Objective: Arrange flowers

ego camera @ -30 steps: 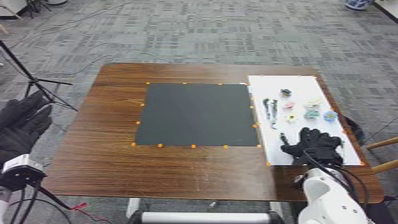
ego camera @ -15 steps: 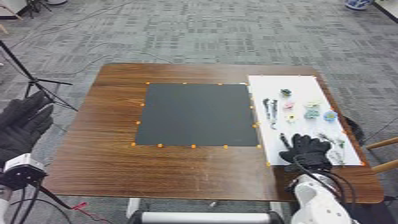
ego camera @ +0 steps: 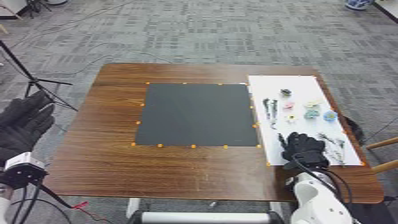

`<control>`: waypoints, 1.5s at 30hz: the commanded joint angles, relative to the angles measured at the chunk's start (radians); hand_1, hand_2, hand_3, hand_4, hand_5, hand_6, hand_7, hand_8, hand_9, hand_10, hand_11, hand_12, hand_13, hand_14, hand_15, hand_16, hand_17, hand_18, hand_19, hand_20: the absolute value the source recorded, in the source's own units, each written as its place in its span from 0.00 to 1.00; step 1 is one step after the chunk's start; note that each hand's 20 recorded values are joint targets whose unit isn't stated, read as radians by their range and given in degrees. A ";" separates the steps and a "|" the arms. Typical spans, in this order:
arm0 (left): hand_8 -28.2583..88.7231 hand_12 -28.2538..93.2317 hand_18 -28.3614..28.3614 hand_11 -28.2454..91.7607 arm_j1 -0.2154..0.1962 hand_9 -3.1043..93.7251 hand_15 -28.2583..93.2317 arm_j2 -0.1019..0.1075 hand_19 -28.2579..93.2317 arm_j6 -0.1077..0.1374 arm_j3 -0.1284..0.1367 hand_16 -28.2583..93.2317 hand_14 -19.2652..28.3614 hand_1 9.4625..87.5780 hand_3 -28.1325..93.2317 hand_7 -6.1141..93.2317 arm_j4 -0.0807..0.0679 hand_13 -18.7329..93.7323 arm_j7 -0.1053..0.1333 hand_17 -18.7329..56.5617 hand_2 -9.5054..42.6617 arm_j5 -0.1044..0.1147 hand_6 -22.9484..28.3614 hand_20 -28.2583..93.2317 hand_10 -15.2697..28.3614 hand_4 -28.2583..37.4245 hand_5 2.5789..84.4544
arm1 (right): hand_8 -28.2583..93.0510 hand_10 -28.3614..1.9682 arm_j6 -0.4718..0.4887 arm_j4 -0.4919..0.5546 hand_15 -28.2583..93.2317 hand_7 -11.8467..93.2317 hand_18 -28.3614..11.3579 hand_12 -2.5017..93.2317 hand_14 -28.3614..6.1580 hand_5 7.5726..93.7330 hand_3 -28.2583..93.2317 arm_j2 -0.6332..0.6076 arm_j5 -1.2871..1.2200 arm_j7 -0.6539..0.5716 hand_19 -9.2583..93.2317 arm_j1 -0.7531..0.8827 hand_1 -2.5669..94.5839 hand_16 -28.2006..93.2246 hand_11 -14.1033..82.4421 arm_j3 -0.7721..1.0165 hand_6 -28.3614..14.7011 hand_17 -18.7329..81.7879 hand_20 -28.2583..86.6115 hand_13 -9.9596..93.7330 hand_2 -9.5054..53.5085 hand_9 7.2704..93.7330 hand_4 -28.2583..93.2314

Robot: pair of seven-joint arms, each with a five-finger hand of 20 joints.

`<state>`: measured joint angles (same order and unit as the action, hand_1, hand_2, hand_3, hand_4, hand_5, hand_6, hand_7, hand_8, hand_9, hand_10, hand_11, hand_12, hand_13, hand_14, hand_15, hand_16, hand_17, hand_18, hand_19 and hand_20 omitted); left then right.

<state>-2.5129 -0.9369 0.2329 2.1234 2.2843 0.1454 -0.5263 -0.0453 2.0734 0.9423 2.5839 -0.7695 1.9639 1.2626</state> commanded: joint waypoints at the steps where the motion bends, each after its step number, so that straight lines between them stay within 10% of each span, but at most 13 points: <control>1: 0.19 0.34 0.67 0.30 -0.015 0.31 0.34 -0.007 0.34 0.010 0.005 0.22 0.63 0.22 0.78 0.14 0.009 0.34 0.025 0.20 0.46 0.048 0.58 0.32 0.59 0.00 0.40 | 0.35 0.72 -0.055 0.011 0.68 0.72 0.03 0.62 0.56 0.70 0.79 0.010 -0.114 0.000 0.80 0.013 0.66 0.68 0.38 0.018 0.75 0.47 0.62 0.74 0.00 0.90 0.00; 4: 0.19 0.34 0.67 0.30 -0.024 0.31 0.34 -0.008 0.34 0.014 0.024 0.22 0.63 0.21 0.78 0.14 0.002 0.34 0.060 0.20 0.46 0.112 0.58 0.32 0.59 0.00 0.40 | 0.35 0.74 -0.120 0.033 0.68 0.73 0.03 0.62 0.57 0.69 0.80 0.006 -0.166 -0.008 0.80 0.002 0.66 0.69 0.37 0.026 0.75 0.47 0.62 0.76 0.00 0.92 0.00; 6: 0.19 0.34 0.67 0.30 -0.031 0.31 0.34 -0.015 0.34 0.011 0.044 0.22 0.63 0.22 0.78 0.14 0.001 0.34 0.043 0.20 0.46 0.086 0.58 0.32 0.59 0.00 0.40 | 0.35 0.74 -0.175 0.036 0.67 0.73 0.03 0.62 0.57 0.69 0.80 -0.005 -0.131 0.028 0.80 -0.002 0.66 0.69 0.37 0.020 0.75 0.47 0.62 0.76 0.00 0.92 0.00; 13: 0.19 0.34 0.67 0.30 -0.064 0.31 0.34 -0.022 0.34 0.019 0.070 0.22 0.63 0.21 0.78 0.13 0.009 0.34 0.062 0.20 0.46 0.109 0.58 0.32 0.59 0.01 0.40 | 0.34 0.75 -0.315 0.065 0.67 0.74 0.04 0.62 0.59 0.70 0.82 -0.035 -0.274 0.109 0.80 -0.133 0.65 0.69 0.36 -0.068 0.74 0.47 0.62 0.77 0.00 0.93 0.00; 28: 0.19 0.34 0.67 0.30 -0.069 0.31 0.34 -0.029 0.34 0.021 0.038 0.22 0.63 0.22 0.79 0.13 -0.004 0.34 0.081 0.20 0.45 0.141 0.58 0.32 0.59 0.01 0.40 | 0.34 0.76 -0.372 -0.111 0.68 0.74 0.05 0.63 0.58 0.70 0.83 0.107 -0.379 0.222 0.80 -0.632 0.65 0.69 0.36 -0.501 0.74 0.47 0.61 0.77 0.00 0.94 0.00; 33: 0.19 0.34 0.67 0.30 -0.085 0.31 0.34 -0.024 0.34 0.019 0.026 0.22 0.63 0.22 0.79 0.13 -0.020 0.34 0.109 0.20 0.45 0.179 0.58 0.32 0.58 0.01 0.40 | 0.34 0.76 -0.361 -0.196 0.68 0.74 0.05 0.63 0.59 0.70 0.84 0.181 -0.401 0.246 0.80 -0.738 0.64 0.69 0.36 -0.608 0.74 0.48 0.61 0.77 0.00 0.95 0.00; 36: 0.19 0.34 0.67 0.30 -0.095 0.31 0.34 -0.016 0.34 -0.029 0.023 0.22 0.62 0.19 0.79 0.13 -0.038 0.34 0.147 0.21 0.45 0.260 0.57 0.32 0.58 0.00 0.40 | 0.34 0.76 -0.346 -0.234 0.68 0.74 0.05 0.63 0.59 0.70 0.84 0.211 -0.404 0.247 0.80 -0.781 0.64 0.69 0.36 -0.666 0.74 0.48 0.61 0.78 0.00 0.95 0.00; 45: 0.20 0.34 0.67 0.28 -0.092 0.31 0.32 -0.008 0.33 -0.029 0.013 0.22 0.62 0.13 0.76 0.12 -0.037 0.35 0.140 0.21 0.52 0.241 0.56 0.32 0.58 0.00 0.39 | 0.34 0.76 -0.284 -0.338 0.68 0.75 0.05 0.63 0.58 0.70 0.84 0.287 -0.368 0.198 0.80 -0.845 0.64 0.69 0.36 -0.771 0.74 0.48 0.61 0.77 0.00 0.94 0.00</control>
<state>-2.6014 -0.9491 0.2156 2.1478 2.2440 0.2849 -0.2591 -0.3764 1.7806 1.1677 2.1859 -0.5410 1.1442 0.5292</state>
